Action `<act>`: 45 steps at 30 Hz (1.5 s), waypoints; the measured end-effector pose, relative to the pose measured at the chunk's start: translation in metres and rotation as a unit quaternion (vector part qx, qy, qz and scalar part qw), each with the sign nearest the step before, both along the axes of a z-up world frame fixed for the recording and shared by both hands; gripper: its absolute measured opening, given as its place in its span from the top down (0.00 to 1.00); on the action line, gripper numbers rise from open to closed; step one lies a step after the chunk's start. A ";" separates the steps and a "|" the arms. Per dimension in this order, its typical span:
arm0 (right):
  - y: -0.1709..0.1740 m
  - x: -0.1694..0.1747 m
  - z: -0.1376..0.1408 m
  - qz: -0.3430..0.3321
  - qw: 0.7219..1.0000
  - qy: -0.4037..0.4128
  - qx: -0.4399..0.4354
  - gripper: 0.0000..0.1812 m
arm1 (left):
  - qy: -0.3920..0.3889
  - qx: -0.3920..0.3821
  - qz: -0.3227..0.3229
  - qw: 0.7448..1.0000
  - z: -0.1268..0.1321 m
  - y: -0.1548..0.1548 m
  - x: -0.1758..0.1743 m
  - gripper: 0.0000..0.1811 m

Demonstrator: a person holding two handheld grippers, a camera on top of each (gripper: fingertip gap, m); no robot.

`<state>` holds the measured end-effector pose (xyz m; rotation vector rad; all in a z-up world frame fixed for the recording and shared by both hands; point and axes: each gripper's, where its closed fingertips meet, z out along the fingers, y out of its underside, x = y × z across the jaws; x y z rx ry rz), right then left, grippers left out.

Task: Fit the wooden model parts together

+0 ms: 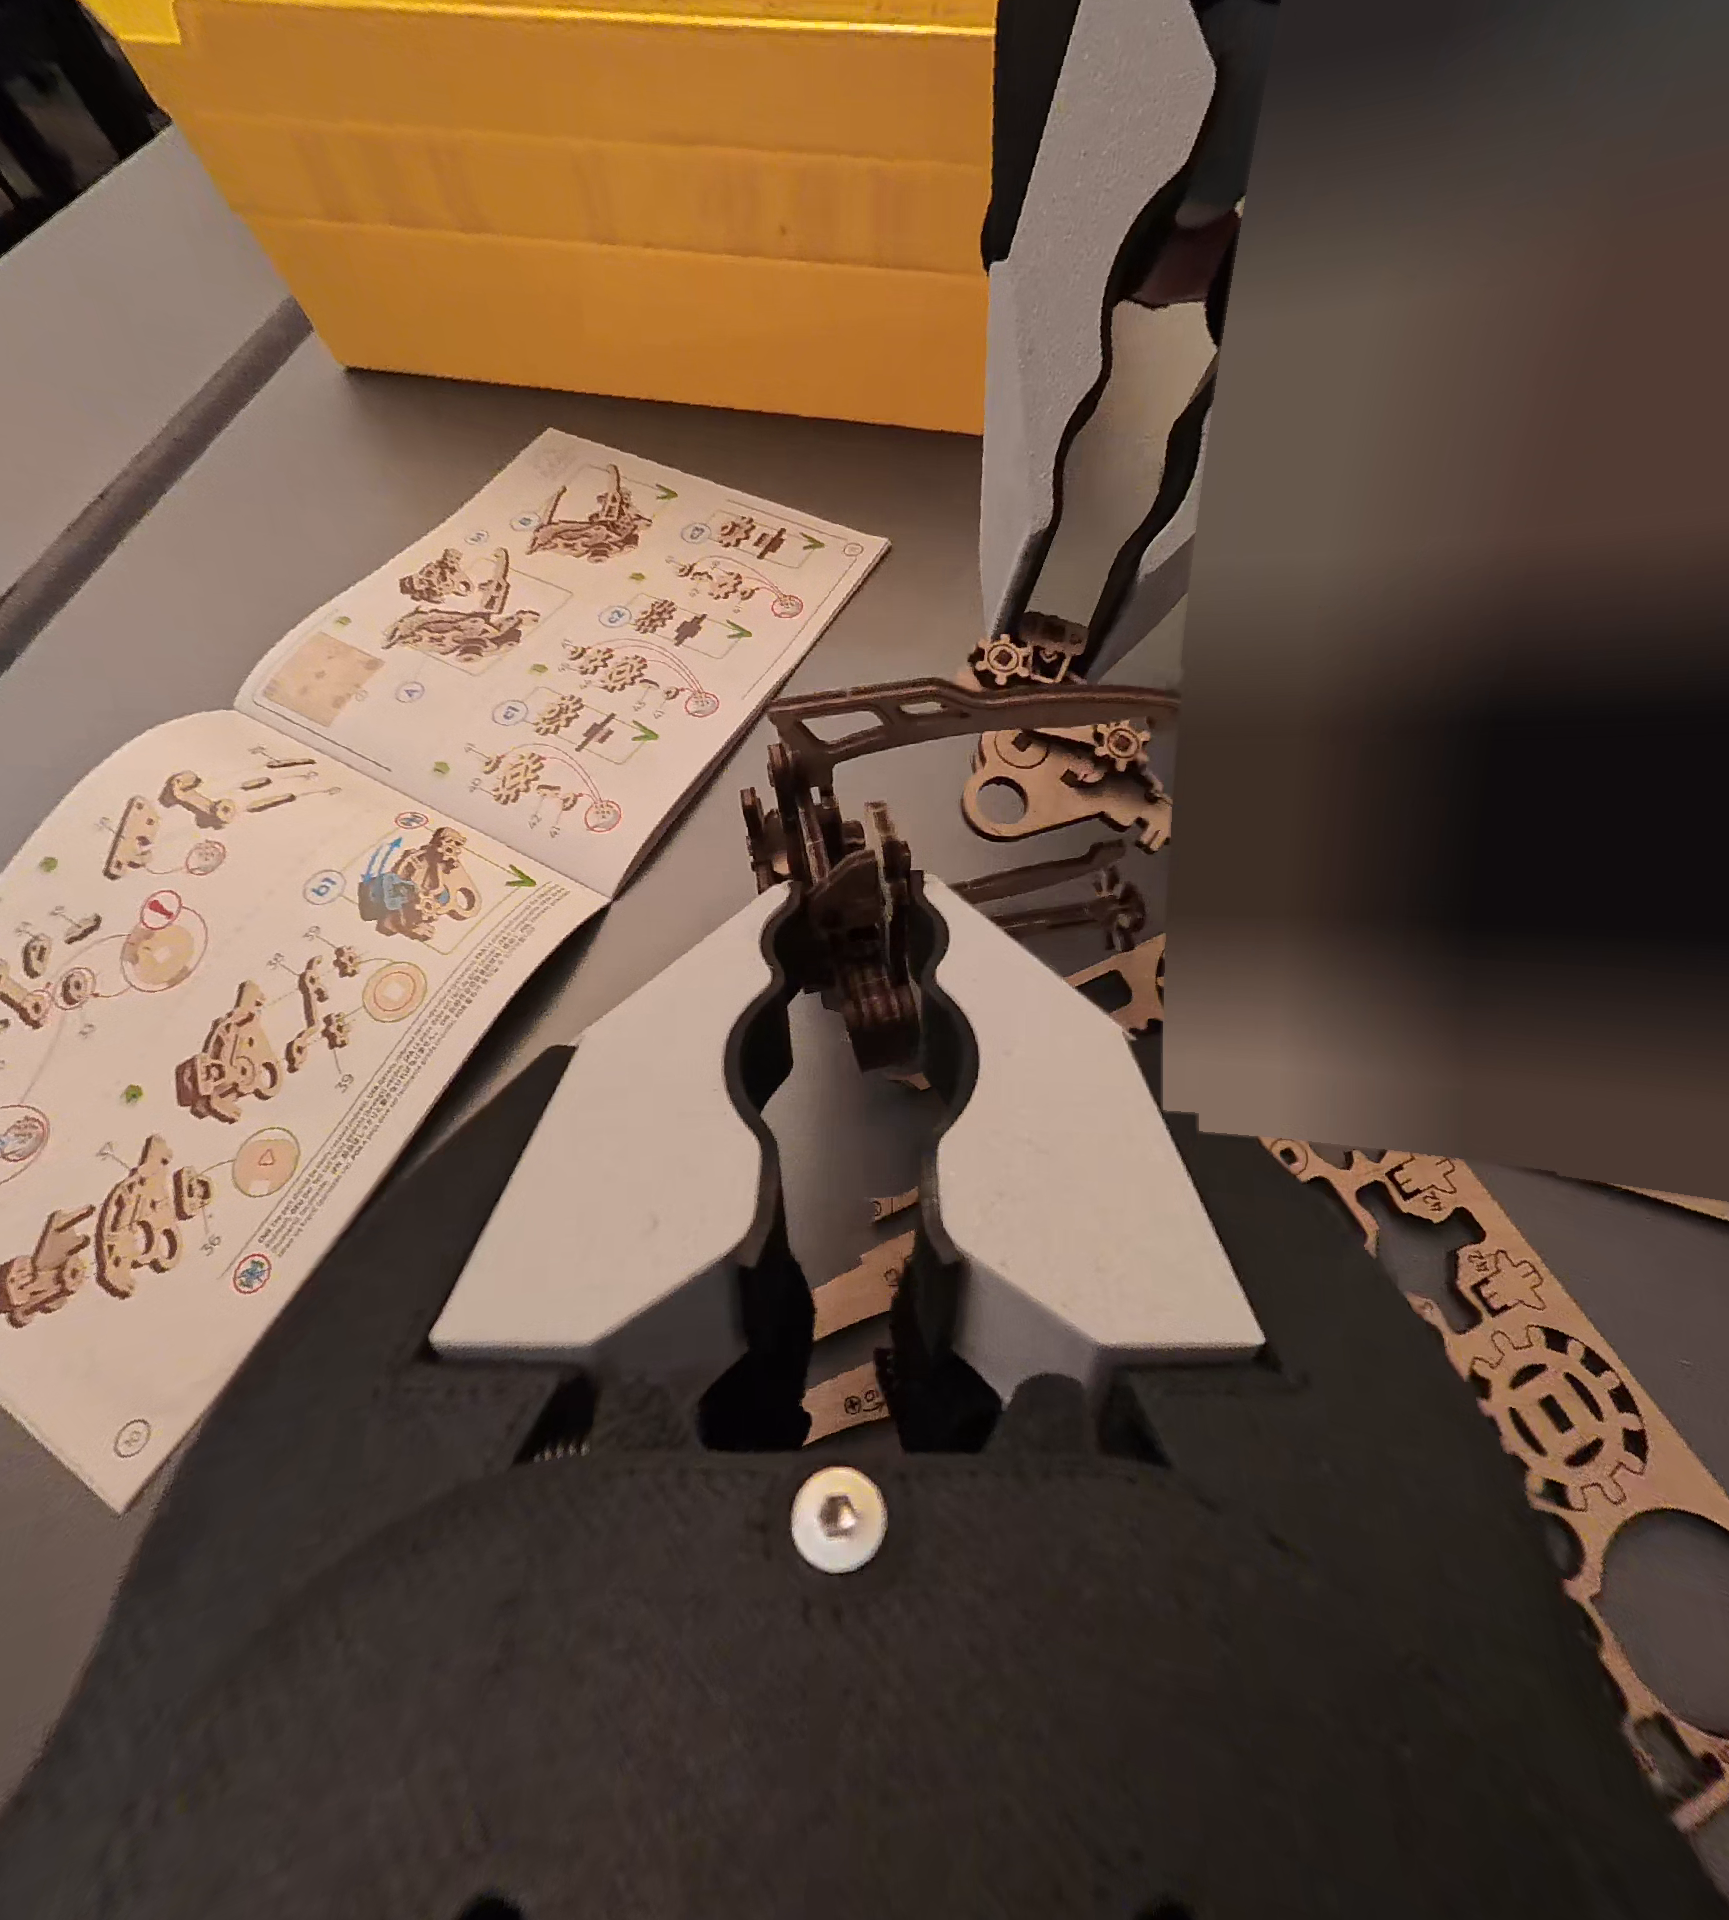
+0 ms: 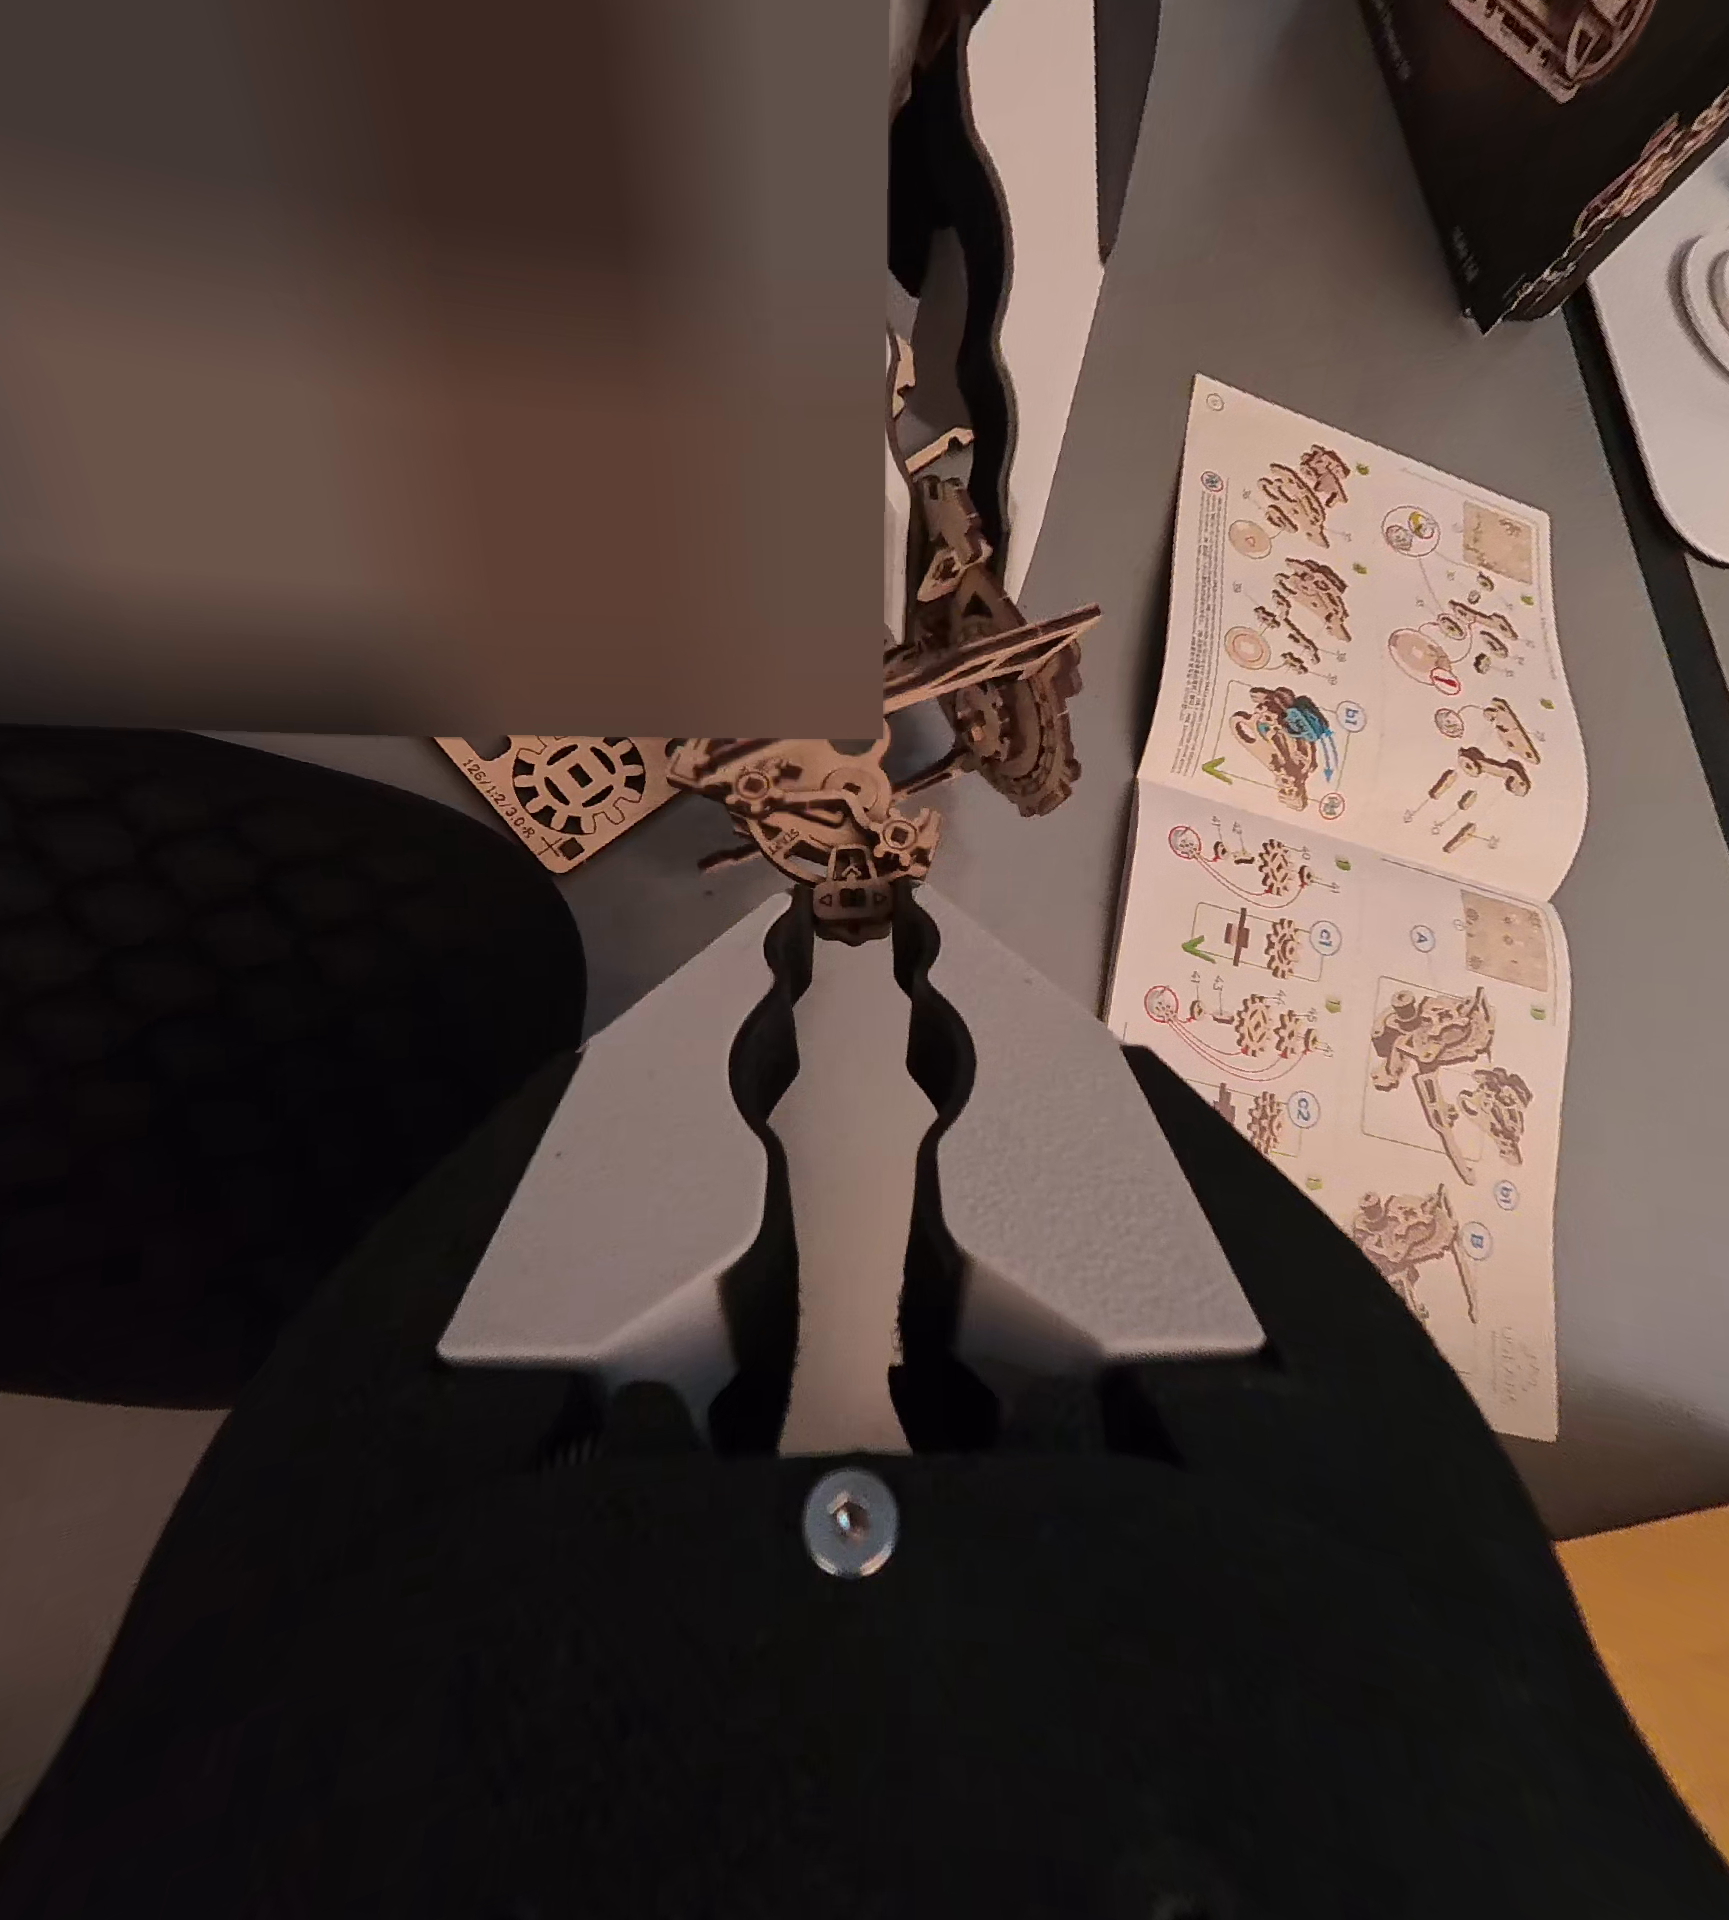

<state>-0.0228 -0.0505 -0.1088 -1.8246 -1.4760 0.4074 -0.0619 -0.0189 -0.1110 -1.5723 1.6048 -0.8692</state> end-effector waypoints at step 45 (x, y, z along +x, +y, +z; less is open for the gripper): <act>-0.024 -0.055 0.040 0.144 0.945 0.294 -0.003 0.93 | -0.189 0.054 -0.258 0.946 0.033 -0.042 -0.015 0.91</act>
